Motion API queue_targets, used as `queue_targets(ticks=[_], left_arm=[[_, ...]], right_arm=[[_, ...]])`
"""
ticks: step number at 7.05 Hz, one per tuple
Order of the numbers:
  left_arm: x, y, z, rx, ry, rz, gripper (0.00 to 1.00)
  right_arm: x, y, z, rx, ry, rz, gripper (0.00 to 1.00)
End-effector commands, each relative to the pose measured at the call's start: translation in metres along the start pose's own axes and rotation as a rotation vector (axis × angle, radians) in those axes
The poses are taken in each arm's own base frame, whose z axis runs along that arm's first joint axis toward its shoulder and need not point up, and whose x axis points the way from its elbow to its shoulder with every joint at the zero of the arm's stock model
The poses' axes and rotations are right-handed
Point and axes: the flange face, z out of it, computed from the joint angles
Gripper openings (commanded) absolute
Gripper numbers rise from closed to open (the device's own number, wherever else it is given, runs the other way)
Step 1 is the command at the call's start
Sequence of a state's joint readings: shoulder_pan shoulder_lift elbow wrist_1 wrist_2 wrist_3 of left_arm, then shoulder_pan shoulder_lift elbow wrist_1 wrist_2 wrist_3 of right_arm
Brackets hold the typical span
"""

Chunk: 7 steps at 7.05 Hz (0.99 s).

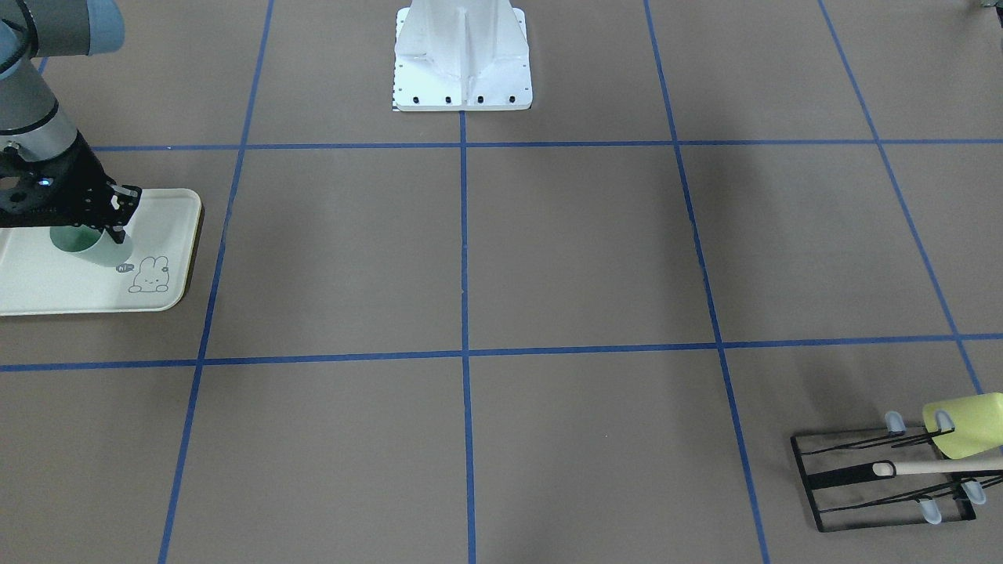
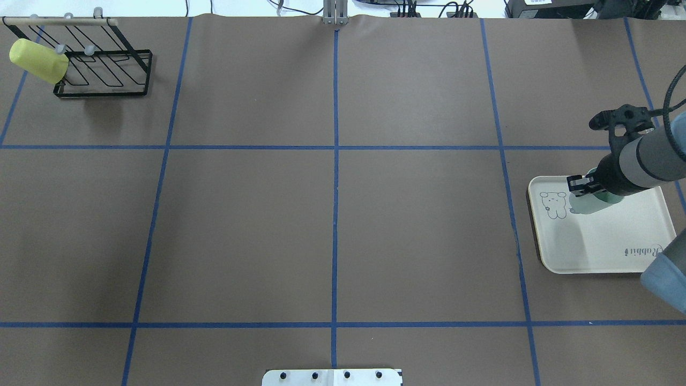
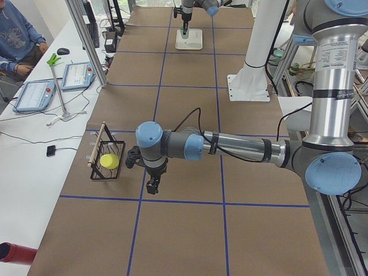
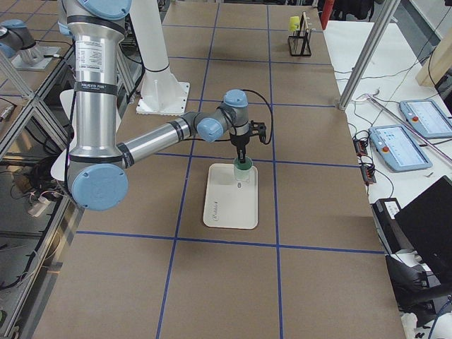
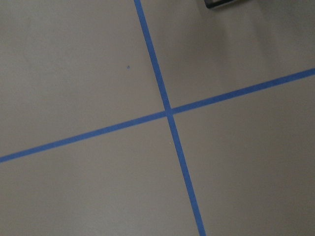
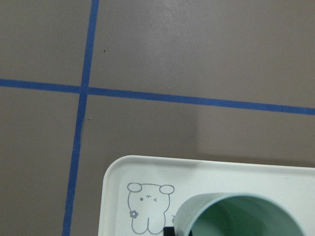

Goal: Left arm grabs green cup and hands to right arm on tray

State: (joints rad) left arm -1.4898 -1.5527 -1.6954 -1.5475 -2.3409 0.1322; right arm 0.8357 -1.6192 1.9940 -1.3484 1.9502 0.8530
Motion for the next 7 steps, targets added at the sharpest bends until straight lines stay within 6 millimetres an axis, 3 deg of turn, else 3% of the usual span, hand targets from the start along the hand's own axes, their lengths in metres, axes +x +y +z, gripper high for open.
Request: queue_targets(ticks=[1,4,6,7], left_arm=[[0.001,0.002,0.002,-0.001,0.026,-0.011,1.0],[0.0,0.001,0.003,-0.003,0.028,-0.013,1.0],[-0.002,0.002,0.005,-0.006,0.029,-0.015,1.0],[-0.002,0.002,0.005,-0.006,0.029,-0.015,1.0]], right_arm=[[-0.009,0.008,0.011,0.009,0.017,-0.004,0.99],[-0.01,-0.003,0.001,0.04,0.009,-0.006,0.99],[0.026,-0.057,-0.044,0.041,0.018,-0.057,0.99],[0.064,-0.079,-0.071,0.008,0.027,-0.131,0.99]])
